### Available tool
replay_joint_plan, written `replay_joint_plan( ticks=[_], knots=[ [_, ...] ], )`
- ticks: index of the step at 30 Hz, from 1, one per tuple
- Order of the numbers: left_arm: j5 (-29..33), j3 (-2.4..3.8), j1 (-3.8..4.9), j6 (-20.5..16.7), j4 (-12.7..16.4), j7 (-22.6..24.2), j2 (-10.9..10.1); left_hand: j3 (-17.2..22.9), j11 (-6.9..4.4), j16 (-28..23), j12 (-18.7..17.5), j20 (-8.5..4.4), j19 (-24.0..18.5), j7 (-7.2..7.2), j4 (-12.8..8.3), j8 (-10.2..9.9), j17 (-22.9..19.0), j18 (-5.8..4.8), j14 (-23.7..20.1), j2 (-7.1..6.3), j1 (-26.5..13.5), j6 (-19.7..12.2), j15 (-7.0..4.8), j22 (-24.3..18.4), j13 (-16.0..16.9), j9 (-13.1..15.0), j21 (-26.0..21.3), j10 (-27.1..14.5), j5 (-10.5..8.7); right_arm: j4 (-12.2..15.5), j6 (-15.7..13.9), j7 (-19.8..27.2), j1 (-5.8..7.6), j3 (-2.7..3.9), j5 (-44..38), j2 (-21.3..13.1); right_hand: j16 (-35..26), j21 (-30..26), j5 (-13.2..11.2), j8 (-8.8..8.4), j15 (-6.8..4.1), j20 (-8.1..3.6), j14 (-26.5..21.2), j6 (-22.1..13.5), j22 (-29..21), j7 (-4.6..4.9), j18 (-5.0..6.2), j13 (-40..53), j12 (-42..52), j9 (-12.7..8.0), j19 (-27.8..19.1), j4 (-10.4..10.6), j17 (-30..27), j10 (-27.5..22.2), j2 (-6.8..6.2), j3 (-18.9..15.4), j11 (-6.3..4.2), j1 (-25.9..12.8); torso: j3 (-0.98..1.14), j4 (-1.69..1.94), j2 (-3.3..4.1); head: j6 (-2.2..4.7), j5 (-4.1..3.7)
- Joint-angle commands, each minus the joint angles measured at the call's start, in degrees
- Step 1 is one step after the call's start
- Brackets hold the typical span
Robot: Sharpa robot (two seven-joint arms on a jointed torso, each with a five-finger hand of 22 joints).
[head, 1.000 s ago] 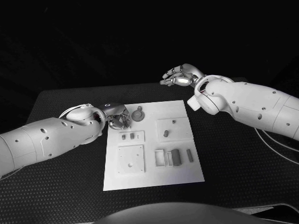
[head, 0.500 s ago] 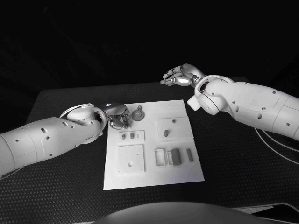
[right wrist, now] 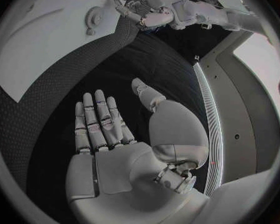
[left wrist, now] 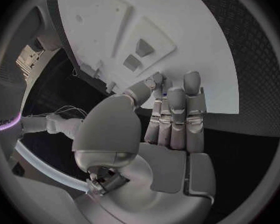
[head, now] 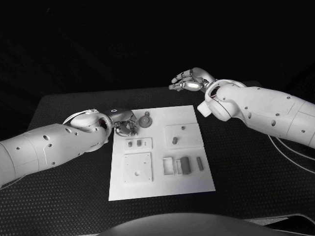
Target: Assemble the parts on the task board
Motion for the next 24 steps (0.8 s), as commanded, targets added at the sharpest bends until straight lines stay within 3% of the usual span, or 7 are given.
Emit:
replay_joint_plan(
  ticks=[1, 9, 24],
  knots=[
    [0.0, -0.02, -0.06, 0.0, 0.0, 0.8, -0.1, 0.2, -0.06, -0.1, -0.2, -0.35, 0.0, 0.14, 0.0, 0.2, 0.1, 3.76, 0.1, 0.25, -0.3, 0.2, -0.05, 0.1, 0.1, 0.0, -0.3, 0.4, 0.04, 0.0, 0.6, 0.4, -0.03, 0.02, 0.0, 0.0, -0.3, -0.3, -0.1, 0.4, 0.18, -0.08, 0.2, -0.4, 0.1, 3.73, -1.01, -0.1, -0.4, -0.1, -0.4, 0.3, -0.1, 0.5, -0.19, 0.0, 0.01, -0.1, 0.01, 0.01, 0.01, -0.02, -0.04],
    [0.0, 0.0, -0.08, -2.7, 0.2, 2.0, -1.1, 0.2, -0.07, -0.1, -0.3, -0.37, 0.0, 0.14, -0.1, 0.2, 0.1, 3.75, 0.1, 0.19, -0.2, 0.2, -0.07, 0.1, 0.1, 0.0, -0.3, 0.4, 0.03, 0.0, 0.6, 0.4, -0.09, 0.02, 0.0, 0.0, -0.3, -0.3, -0.1, 0.41, 0.18, -0.07, 0.2, -0.4, 0.1, 3.73, -1.01, -0.2, -0.4, -0.1, -0.4, 0.3, -0.1, 0.5, -0.19, 0.0, 0.01, -0.1, -0.06, 0.02, 0.01, 0.02, -0.11],
    [7.8, 0.08, -0.14, -7.5, 1.4, 5.1, -2.6, 0.5, -0.1, 0.1, -0.5, -0.5, 0.5, 0.19, 0.0, 0.1, 0.2, 3.78, 0.5, 0.44, 0.1, 0.2, -0.12, 0.1, 0.2, -0.1, -0.4, 0.3, 0.41, -0.1, 0.6, 0.4, -0.16, 0.02, 0.0, -0.1, -0.4, -0.3, -0.1, 0.43, 0.19, -0.06, 0.2, -0.4, 0.1, 3.73, -1.01, -0.3, -0.4, -0.1, -0.4, 0.4, -0.1, 0.5, -0.19, 0.0, 0.01, -0.1, -0.05, 0.03, 0.0, 0.07, -0.11]
  ],
)
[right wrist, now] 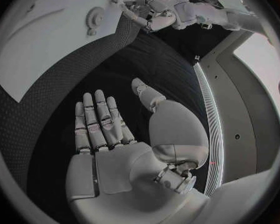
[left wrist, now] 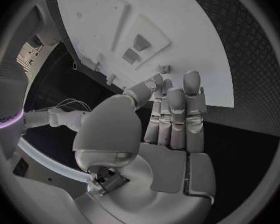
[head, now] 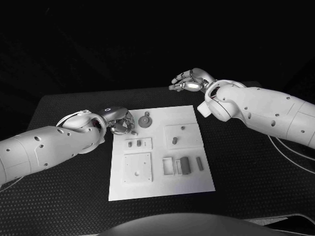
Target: Assemble the parts on the task board
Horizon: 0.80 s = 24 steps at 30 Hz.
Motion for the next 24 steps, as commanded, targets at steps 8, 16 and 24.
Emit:
replay_joint_plan(
  ticks=[8, 16, 24],
  knots=[
    [6.1, 0.04, -0.06, -2.5, 0.9, 3.0, -0.2, 0.4, -0.08, 0.1, -0.3, -0.28, 0.2, 0.01, 0.1, 0.2, 0.1, 3.76, 0.4, 0.41, 0.0, 0.0, -0.21, 0.1, 0.0, -0.1, -0.4, 0.3, 0.46, 0.0, 0.6, 0.4, -0.03, 0.02, 0.0, 0.0, -0.4, -0.4, -0.1, 0.22, 0.19, -0.06, 0.2, -0.4, 0.1, 3.73, -1.01, -0.1, -0.2, -0.1, -0.4, 0.4, -0.1, 0.6, -0.19, 0.0, 0.01, -0.1, 0.07, -0.01, -0.01, -0.05, 0.02],
    [6.3, 0.03, -0.11, -1.8, 0.9, 2.4, 0.0, 0.4, -0.07, 0.1, -0.3, -0.27, 0.2, 0.02, 0.1, 0.2, 0.1, 3.75, 0.4, 0.4, -0.1, -0.1, -0.2, 0.1, 0.0, -0.1, -0.4, 0.3, 0.5, 0.0, 0.6, 0.4, -0.03, 0.02, 0.0, 0.0, -0.4, -0.4, -0.1, 0.24, 0.19, -0.06, 0.2, -0.4, 0.2, 3.73, -1.0, -0.2, -0.3, -0.1, -0.4, 0.4, -0.1, 0.6, -0.19, 0.0, 0.01, -0.1, 0.12, -0.06, -0.01, 0.01, 0.04],
    [5.6, 0.02, -0.09, -0.7, 0.4, 0.9, -0.3, 0.0, 0.23, -0.1, -0.9, -0.13, -0.1, 0.33, 0.1, -0.3, 0.1, 3.65, 0.0, -0.3, -0.5, -0.9, 0.09, 0.1, 0.0, -0.3, -0.8, -0.4, 0.25, 0.0, 0.6, 0.4, -0.03, 0.02, 0.0, -0.1, -0.4, -0.4, -0.1, 0.25, 0.18, -0.06, 0.2, -0.4, 0.2, 3.73, -1.0, -0.2, -0.3, -0.1, -0.4, 0.4, -0.1, 0.6, -0.19, 0.0, 0.01, -0.1, 0.12, -0.04, -0.01, 0.06, -0.03]
  ],
)
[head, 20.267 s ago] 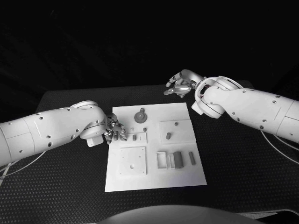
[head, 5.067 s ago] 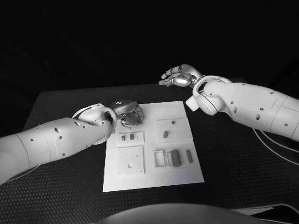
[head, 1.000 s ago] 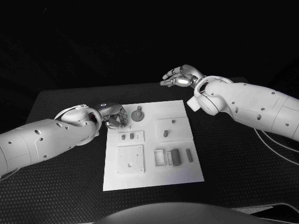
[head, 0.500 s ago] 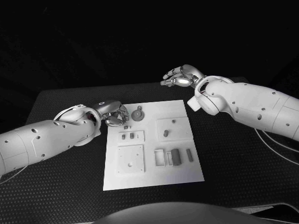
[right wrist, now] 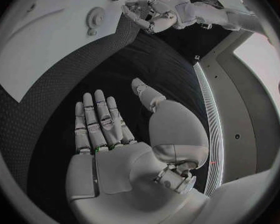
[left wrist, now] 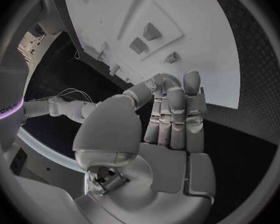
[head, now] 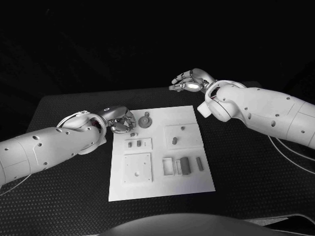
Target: Assemble the parts on the task board
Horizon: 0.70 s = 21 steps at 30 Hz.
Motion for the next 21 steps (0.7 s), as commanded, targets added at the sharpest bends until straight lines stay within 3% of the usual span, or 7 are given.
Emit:
replay_joint_plan(
  ticks=[1, 10, 21],
  knots=[
    [0.0, 0.03, 0.02, 0.9, -0.1, -0.8, 0.0, -0.2, 0.3, -0.1, -0.3, -0.12, -0.1, 0.0, -0.1, -0.3, 0.1, 3.65, -0.1, -0.39, -0.6, -0.6, 0.12, 0.1, 0.0, -0.1, -0.4, -0.4, -0.05, 0.0, 0.6, 0.4, -0.01, 0.02, 0.0, -0.1, -0.2, -0.4, -0.1, 0.25, 0.18, -0.06, 0.2, -0.4, 0.1, 3.73, -1.0, -0.1, -0.3, -0.1, -0.4, 0.4, -0.1, 0.4, -0.19, 0.0, -0.19, -0.1, -0.02, 0.03, 0.0, 0.0, -0.06],
    [-3.1, -0.01, 0.02, 1.8, -1.0, -3.4, 0.8, -2.3, 0.97, -0.1, -1.1, 0.36, -0.8, 0.8, -0.1, -1.3, 0.4, 3.7, -1.1, -2.34, -2.3, -2.5, 0.76, 0.3, -0.2, -0.6, -0.9, -2.2, -0.55, 0.0, 0.6, 0.4, -0.01, 0.02, 0.0, 0.0, -0.2, -0.4, -0.1, 0.26, 0.18, -0.05, 0.2, -0.5, 0.1, 3.73, -1.0, -0.1, -0.3, -0.1, -0.4, 0.4, -0.1, 0.4, -0.19, 0.0, -0.19, -0.1, -0.08, 0.08, 0.01, 0.17, 0.07],
    [-6.6, -0.05, 0.03, 2.4, -2.6, -5.3, 2.6, -3.8, 1.25, 0.2, -0.9, 0.76, -1.0, 1.03, -0.2, -1.4, 0.6, 4.09, -1.8, -3.24, -1.8, -3.0, 1.05, 0.7, -0.1, -0.7, -1.1, -3.0, -1.06, -0.1, 0.7, 0.3, -0.01, 0.02, 0.0, 0.1, -0.2, -0.4, -0.1, 0.28, 0.18, -0.05, 0.2, -0.5, 0.1, 3.73, -1.0, -0.2, -0.3, -0.1, -0.4, 0.4, -0.1, 0.4, -0.18, -0.1, -0.19, -0.1, -0.11, 0.04, 0.02, 0.18, 0.13]
  ],
)
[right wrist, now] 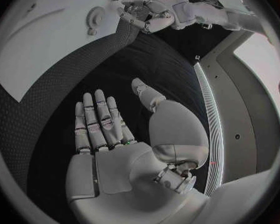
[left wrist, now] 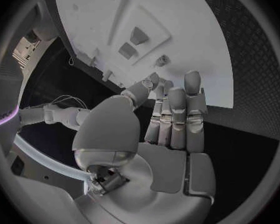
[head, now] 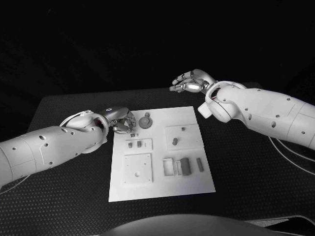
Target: Assemble the parts on the task board
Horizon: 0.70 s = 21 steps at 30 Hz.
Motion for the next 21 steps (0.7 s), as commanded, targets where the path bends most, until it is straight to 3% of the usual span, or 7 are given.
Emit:
replay_joint_plan(
  ticks=[1, 6, 21],
  knots=[
    [-3.1, -0.01, 0.03, 1.6, -0.4, -2.1, 0.6, -1.1, 0.04, 0.2, -0.1, 0.1, -0.3, 0.15, 0.1, -0.2, 0.1, 4.1, -0.4, -1.14, -0.6, -0.5, 0.13, 0.2, 0.0, -0.1, -0.2, -0.5, -0.2, 0.0, 0.7, 0.3, -0.01, 0.02, 0.0, 0.1, -0.2, -0.2, -0.1, 0.28, 0.18, -0.05, 0.2, -0.5, 0.1, 3.73, -1.0, -0.1, -0.3, -0.1, -0.4, 0.4, -0.1, 0.2, -0.18, -0.1, 0.02, -0.1, 0.01, -0.02, 0.03, -0.09, -0.01],
    [-4.5, -0.06, 0.02, 3.3, -0.8, -3.1, 1.3, -3.4, 0.35, 0.3, -0.2, 0.34, -0.8, 0.5, 0.1, -0.6, 0.2, 4.22, -1.0, -2.59, -2.5, -1.4, 0.44, 0.4, -0.1, -0.3, -0.5, -1.6, 0.11, -0.1, 0.7, 0.3, -0.01, 0.02, 0.0, 0.1, -0.2, -0.2, -0.1, 0.28, 0.19, -0.05, 0.2, -0.5, 0.1, 3.73, -0.99, -0.1, -0.3, -0.1, -0.4, 0.4, -0.1, 0.2, -0.18, -0.1, 0.02, -0.1, 0.02, -0.07, 0.04, -0.12, -0.05],
    [-6.6, -0.38, 0.01, 6.0, -0.8, -3.7, 1.7, -4.5, -0.26, 0.6, 0.9, 0.19, -0.6, -0.11, 0.0, 0.3, 0.4, 4.41, -1.2, -1.74, -1.9, -0.3, -0.13, 0.7, 1.0, 0.0, -0.8, 0.0, 0.22, -0.1, 0.8, 0.3, -0.01, 0.02, 0.0, 0.1, -0.2, -0.2, -0.1, 0.31, 0.19, -0.04, 0.3, -0.5, 0.1, 3.73, -0.99, -0.2, -0.3, -0.1, -0.4, 0.5, -0.1, 0.3, -0.16, -0.1, 0.02, -0.1, 0.02, 0.02, 0.03, -0.34, -0.18]
  ],
)
